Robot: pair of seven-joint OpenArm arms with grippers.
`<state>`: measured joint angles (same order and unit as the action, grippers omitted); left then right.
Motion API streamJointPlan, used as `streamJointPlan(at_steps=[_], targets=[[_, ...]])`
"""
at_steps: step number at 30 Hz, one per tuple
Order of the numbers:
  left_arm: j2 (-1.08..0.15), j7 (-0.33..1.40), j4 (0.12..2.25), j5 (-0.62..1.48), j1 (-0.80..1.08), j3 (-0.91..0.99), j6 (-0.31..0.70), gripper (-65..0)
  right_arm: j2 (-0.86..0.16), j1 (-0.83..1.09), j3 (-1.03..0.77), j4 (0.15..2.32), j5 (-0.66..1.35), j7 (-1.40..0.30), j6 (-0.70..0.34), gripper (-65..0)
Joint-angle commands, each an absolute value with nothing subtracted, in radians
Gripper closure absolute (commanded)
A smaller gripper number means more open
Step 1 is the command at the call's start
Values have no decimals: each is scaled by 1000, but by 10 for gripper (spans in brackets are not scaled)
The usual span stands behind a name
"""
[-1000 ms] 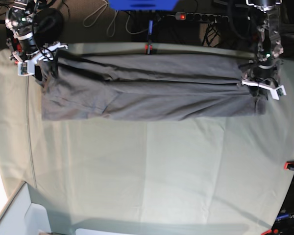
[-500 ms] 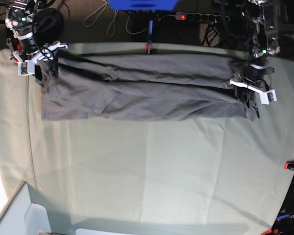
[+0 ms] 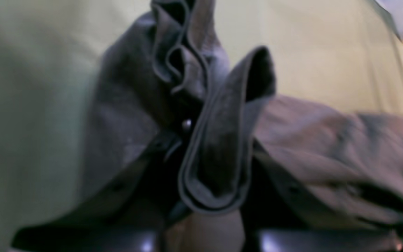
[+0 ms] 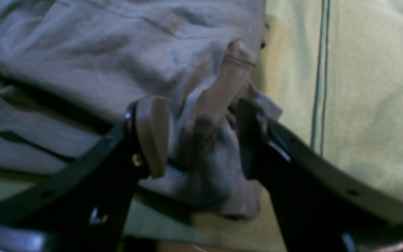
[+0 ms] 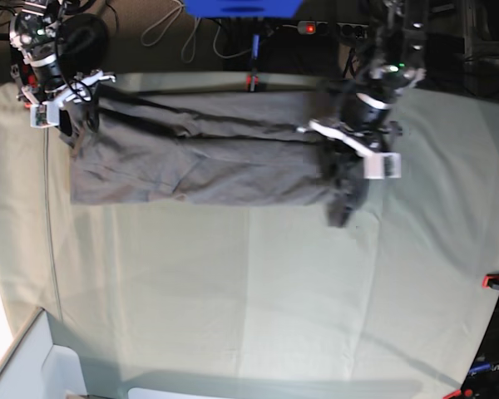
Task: Layout the t-shirt on the table in an organized manner, then fold the t-shirt properly
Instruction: 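Fold the strip's end with the left gripper toward the right gripper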
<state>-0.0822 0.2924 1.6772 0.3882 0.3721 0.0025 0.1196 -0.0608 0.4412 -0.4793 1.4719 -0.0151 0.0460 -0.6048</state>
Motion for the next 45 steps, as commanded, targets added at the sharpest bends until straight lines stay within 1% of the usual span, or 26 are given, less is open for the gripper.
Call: streamJointPlan(at_steps=[1, 4, 6, 14, 19, 24, 32, 33, 35, 39, 40, 42, 45], targets=[[-79, 272, 1692, 387, 366, -30, 128, 0, -70, 444, -484, 1489, 1, 70, -616, -315], [-73, 269, 1656, 317, 344, -122, 128, 0, -70, 444, -484, 1489, 1, 70, -616, -315], [-45, 268, 1624, 269, 326, -174, 128, 0, -70, 444, -484, 1489, 1, 70, -616, -315], [76, 266, 1538, 116, 275, -194, 128, 0, -70, 444, -484, 1489, 1, 70, -616, -315], [131, 266, 1494, 76, 260, -199, 128, 0, -71, 444, -484, 1489, 1, 70, -616, -315], [128, 266, 1457, 76, 239, -277, 128, 0, -71, 443, -484, 1489, 1, 70, -616, -315], [128, 274, 1440, 76, 217, -285, 128, -7, -73, 438, -484, 1489, 1, 70, -616, -315], [128, 274, 1440, 76, 217, -285, 128, -22, -73, 438, -484, 1489, 1, 70, -616, -315], [128, 274, 1440, 79, 219, -285, 128, -87, -73, 437, -484, 1489, 1, 70, -616, -315], [130, 274, 1442, 76, 223, -286, 128, -296, -73, 437, -484, 1489, 1, 70, -616, -315], [130, 274, 1445, 76, 226, -286, 128, -338, -73, 437, -484, 1489, 1, 70, -616, -315], [128, 274, 1452, 82, 228, -294, 133, -383, -73, 437, -484, 1489, 1, 70, -616, -315], [102, 268, 1477, 85, 228, -335, 130, -389, -73, 437, -484, 1489, 1, 70, -616, -315]])
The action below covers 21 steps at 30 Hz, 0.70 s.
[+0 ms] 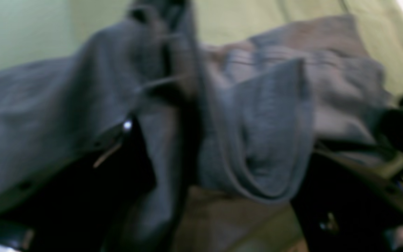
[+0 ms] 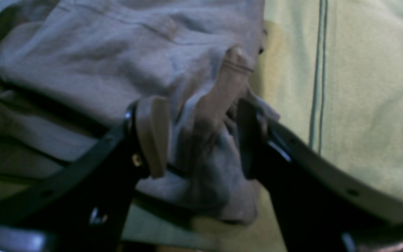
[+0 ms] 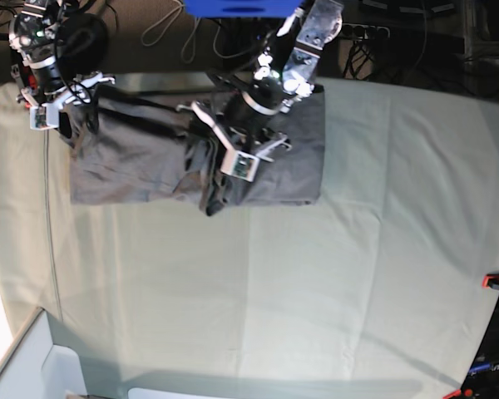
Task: Layout the t-shirt on the table in an organized manner, then fold the t-shirt properly
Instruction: 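Fold the strip's end with the left gripper toward the right gripper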
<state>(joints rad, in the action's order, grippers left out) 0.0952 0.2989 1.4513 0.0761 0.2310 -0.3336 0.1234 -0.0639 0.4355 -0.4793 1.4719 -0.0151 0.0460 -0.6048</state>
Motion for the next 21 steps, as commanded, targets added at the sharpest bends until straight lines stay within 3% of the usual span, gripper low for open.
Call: streamJointPlan(at_steps=[1, 8, 17, 21], targets=[[91, 266, 1500, 87, 232, -354, 130, -389, -73, 437, -484, 1489, 1, 70, -616, -315], [74, 269, 1664, 85, 283, -375, 130, -389, -73, 437, -484, 1488, 1, 70, -616, -315], [58, 268, 1590, 85, 260, -377, 130, -395, -71, 437, -484, 1488, 1, 70, -616, -315], [61, 266, 1567, 87, 251, -383, 130, -431, -71, 437, -483, 1488, 1, 70, -616, -315]])
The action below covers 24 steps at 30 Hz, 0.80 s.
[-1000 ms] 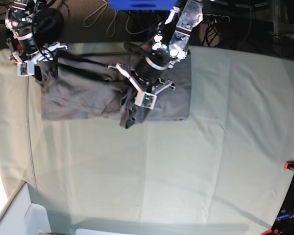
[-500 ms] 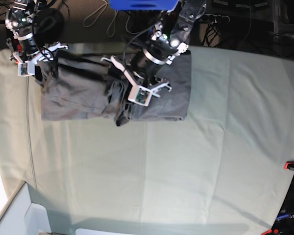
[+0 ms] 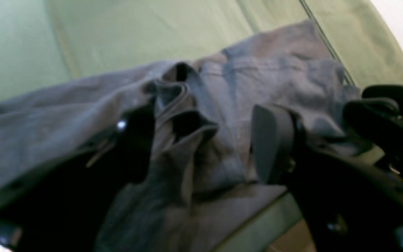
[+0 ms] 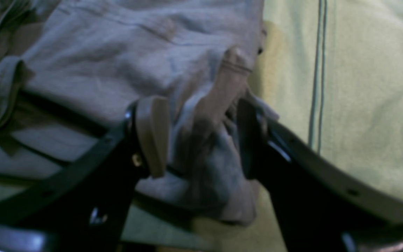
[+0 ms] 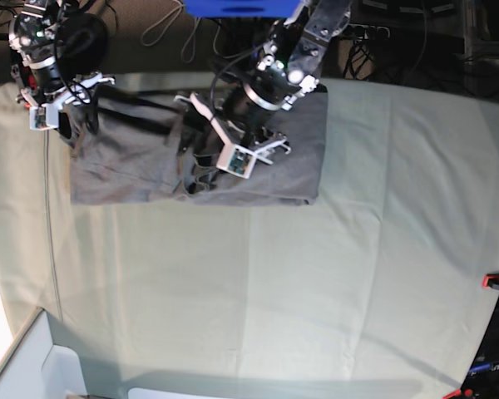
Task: Layout the t-shirt on the table in an organized manner, then fold the t-shirt properly
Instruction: 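Fold the strip's end with the left gripper toward the right gripper, then release the folded end and lift the left gripper away from the shirt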
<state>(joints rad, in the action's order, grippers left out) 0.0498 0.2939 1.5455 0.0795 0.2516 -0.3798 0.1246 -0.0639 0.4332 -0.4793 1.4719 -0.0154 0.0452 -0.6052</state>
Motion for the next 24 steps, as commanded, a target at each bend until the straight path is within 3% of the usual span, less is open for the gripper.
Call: streamJointPlan(at_steps=[1, 5, 11, 19, 24], targets=[[64, 266, 1586, 87, 254, -383, 130, -432, -71, 437, -483, 1488, 1, 70, -616, -315], [58, 266, 1678, 87, 288, -338, 128, -430, -71, 437, -483, 1488, 1, 70, -616, -315], [58, 272, 1656, 87, 285, -177, 41, -424, -71, 435, -483, 1488, 1, 70, -616, -315], [13, 274, 1547, 77, 282, -269, 39, -143, -71, 435, -483, 1488, 1, 70, -616, -315], [-2, 274, 1475, 84, 260, -404, 41, -93, -71, 433, -489, 1488, 1, 73, -616, -315]])
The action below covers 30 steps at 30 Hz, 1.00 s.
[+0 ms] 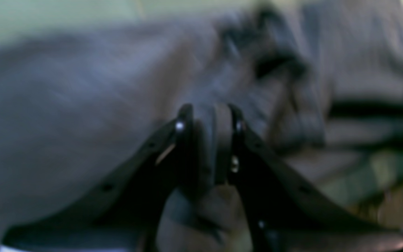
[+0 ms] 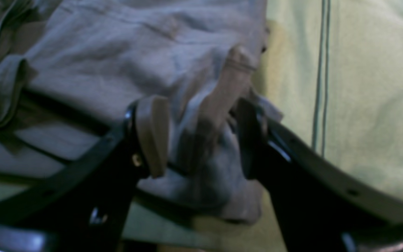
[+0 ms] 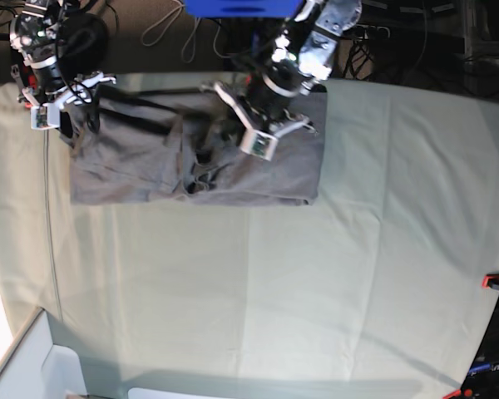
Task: Layout the t-shirt on the table in an organized manner, then fold the t-shirt properly
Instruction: 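Release the folded end and lift the left gripper away from the shirt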
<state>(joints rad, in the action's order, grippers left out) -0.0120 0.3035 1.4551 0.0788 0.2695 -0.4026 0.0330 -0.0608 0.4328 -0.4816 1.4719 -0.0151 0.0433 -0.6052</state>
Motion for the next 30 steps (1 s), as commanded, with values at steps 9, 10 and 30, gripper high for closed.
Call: streamJointPlan(at_steps=[9, 10, 30], targets=[[-24, 268, 1529, 88, 182, -644, 41, -95, -71, 412, -495, 1489, 1, 73, -615, -315], [-22, 268, 1558, 88, 185, -644, 41, -95, -71, 412, -495, 1489, 1, 74, -615, -315], [-159, 274, 1666, 87, 318, -246, 41, -91, -56, 380, -518, 1489, 1, 71, -615, -315]])
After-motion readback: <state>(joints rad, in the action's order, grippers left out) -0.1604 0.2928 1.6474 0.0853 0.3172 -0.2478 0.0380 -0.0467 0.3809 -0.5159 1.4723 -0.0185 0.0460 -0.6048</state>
